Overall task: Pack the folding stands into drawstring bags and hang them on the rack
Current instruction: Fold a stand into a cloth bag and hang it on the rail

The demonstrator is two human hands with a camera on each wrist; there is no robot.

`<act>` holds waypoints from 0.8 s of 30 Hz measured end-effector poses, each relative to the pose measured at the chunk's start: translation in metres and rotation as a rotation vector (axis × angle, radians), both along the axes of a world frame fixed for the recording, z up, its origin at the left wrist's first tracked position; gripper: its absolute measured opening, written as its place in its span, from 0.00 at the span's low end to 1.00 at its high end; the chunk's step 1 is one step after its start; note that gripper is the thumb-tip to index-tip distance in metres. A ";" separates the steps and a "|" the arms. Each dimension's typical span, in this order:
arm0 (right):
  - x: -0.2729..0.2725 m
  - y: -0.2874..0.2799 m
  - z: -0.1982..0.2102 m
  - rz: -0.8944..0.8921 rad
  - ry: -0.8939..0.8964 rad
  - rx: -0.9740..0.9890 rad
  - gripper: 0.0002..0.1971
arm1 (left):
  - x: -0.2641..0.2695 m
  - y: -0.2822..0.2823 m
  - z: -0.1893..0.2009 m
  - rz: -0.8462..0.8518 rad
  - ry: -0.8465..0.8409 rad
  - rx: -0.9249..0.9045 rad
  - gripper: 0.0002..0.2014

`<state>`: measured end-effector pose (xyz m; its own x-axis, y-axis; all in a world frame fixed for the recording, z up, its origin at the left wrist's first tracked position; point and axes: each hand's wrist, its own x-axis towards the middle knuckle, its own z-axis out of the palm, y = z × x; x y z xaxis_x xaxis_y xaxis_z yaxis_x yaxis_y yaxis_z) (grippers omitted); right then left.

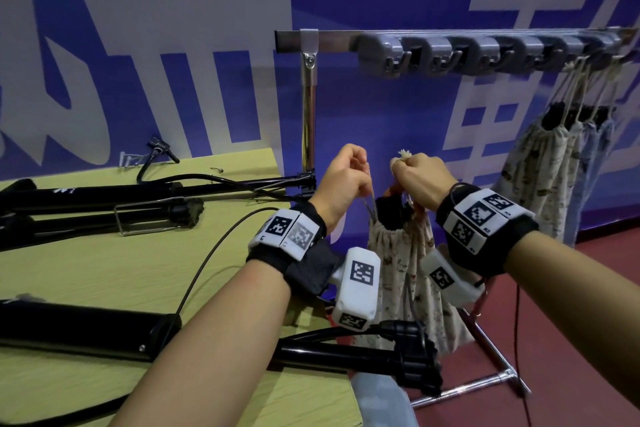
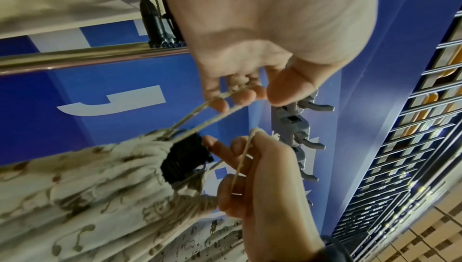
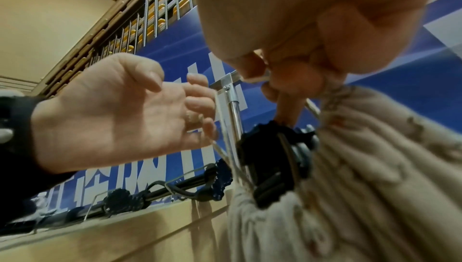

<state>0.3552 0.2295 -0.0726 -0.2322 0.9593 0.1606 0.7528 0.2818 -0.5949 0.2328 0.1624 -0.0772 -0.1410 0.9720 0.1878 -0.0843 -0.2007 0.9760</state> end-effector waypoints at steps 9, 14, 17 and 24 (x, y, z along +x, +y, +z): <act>0.006 -0.008 0.015 0.151 0.426 -0.236 0.10 | -0.010 0.003 0.000 0.062 0.013 0.043 0.18; 0.007 -0.016 0.031 0.111 0.547 -0.308 0.13 | -0.011 0.003 0.000 0.081 0.159 0.131 0.20; 0.001 -0.024 0.034 0.182 0.401 -0.340 0.15 | -0.008 0.001 0.000 0.019 0.241 0.109 0.19; -0.014 -0.031 0.021 0.230 0.331 -0.316 0.13 | -0.006 0.000 0.000 0.087 0.250 0.085 0.13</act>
